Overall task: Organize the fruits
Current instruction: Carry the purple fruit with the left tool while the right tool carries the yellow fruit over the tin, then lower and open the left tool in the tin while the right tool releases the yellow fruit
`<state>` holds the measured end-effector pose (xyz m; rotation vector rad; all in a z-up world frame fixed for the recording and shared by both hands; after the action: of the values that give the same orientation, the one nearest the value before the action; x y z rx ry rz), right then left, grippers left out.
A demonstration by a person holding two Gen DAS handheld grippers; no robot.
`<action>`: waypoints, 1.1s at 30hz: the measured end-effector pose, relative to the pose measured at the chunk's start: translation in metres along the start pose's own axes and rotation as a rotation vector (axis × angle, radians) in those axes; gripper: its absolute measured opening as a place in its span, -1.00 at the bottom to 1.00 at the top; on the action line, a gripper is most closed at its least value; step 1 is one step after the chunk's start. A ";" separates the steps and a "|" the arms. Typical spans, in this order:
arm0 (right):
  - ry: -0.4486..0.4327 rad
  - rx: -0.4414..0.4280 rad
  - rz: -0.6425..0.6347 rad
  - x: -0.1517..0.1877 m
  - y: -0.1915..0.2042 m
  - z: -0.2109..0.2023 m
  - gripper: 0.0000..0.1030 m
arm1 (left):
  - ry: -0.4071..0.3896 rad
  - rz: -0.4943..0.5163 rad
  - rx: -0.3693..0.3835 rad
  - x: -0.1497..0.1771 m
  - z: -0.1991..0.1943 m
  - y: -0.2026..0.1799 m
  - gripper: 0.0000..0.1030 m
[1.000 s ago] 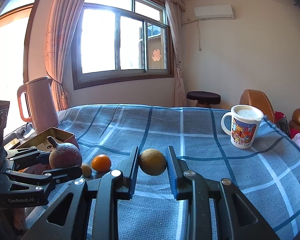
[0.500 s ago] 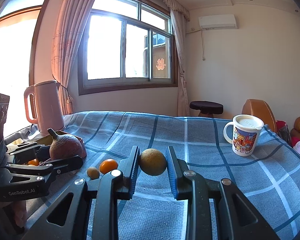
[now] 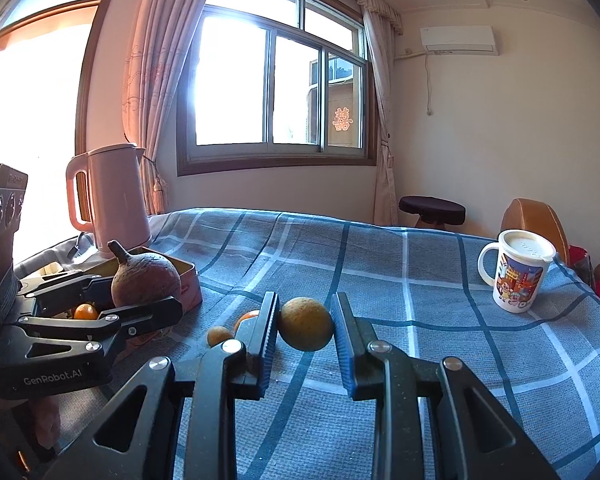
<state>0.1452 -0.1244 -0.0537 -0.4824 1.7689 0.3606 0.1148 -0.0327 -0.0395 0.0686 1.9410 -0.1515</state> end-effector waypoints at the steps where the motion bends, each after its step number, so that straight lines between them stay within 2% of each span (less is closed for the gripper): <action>1: 0.003 -0.005 -0.004 0.000 0.004 0.001 -0.45 | -0.002 0.001 -0.009 0.000 -0.001 0.003 0.03; 12: 0.036 -0.074 -0.006 -0.001 0.035 0.019 -0.45 | -0.020 -0.010 -0.068 0.002 -0.019 0.037 0.03; 33: 0.077 -0.207 -0.102 -0.011 0.119 0.047 -0.45 | -0.010 -0.084 -0.160 0.009 -0.041 0.104 0.03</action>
<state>0.1268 0.0028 -0.0560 -0.7395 1.7817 0.4606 0.0856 0.0756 -0.0411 -0.1190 1.9408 -0.0514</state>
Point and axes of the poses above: each gripper's, at about its wrist camera, not at the fingertips, and z roughly the way its jaws point, y to its left, x to its underside, the point moved 6 cm from there along z, roughly the way its jaws point, and after that the axes turned 4 degrees about -y, right-handed, at the moved point
